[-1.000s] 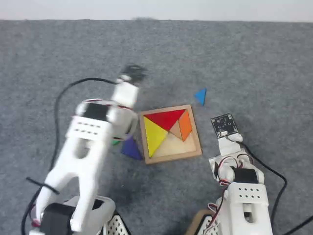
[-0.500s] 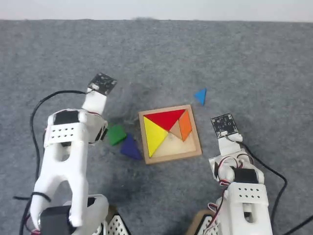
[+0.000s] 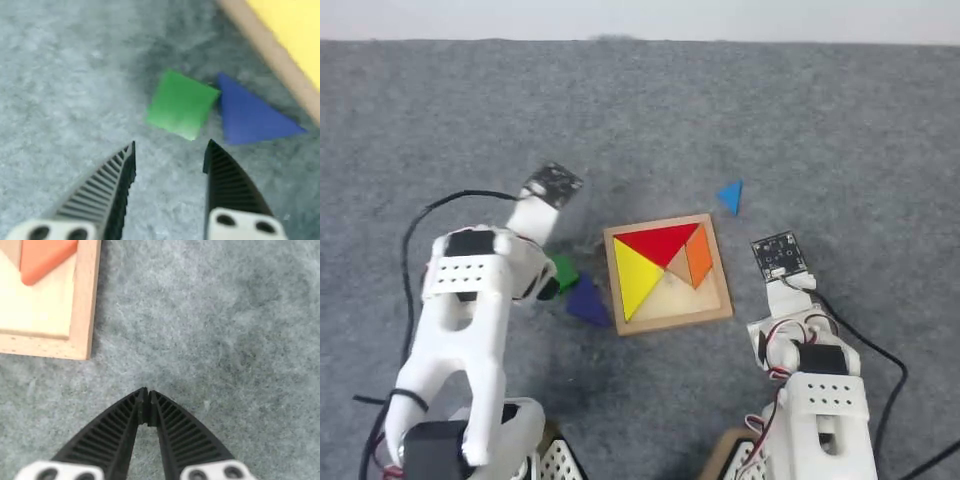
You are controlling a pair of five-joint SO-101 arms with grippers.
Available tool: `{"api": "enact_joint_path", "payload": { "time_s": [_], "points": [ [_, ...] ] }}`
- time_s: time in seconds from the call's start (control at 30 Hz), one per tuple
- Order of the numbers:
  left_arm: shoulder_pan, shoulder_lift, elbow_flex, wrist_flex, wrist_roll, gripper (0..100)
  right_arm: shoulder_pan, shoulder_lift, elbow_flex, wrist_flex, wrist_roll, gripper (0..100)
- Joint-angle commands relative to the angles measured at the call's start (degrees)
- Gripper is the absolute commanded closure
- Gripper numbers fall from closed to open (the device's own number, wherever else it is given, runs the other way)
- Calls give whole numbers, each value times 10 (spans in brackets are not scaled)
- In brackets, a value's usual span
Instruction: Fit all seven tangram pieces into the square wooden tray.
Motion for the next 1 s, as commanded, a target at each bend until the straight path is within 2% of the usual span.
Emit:
{"api": "enact_joint_path", "payload": {
  "time_s": [0.0, 0.13, 0.23, 0.33, 0.57, 0.97],
  "points": [
    [37, -18, -24, 11, -7, 781, -3, -11, -4, -4, 7, 989],
    [33, 26, -58, 13, -11, 739, -3, -12, -4, -3, 7, 989],
    [33, 99, -113, 19, -44, 709, -3, -12, -4, -3, 7, 989],
    [33, 162, -171, 47, -71, 710, -3, -12, -4, -3, 7, 989],
    [-4, 254, -245, 47, -116, 739, -3, -12, -4, -3, 7, 989],
    [8, 367, -262, 27, -134, 742, -3, -12, -4, -3, 7, 989]
  ]
}}
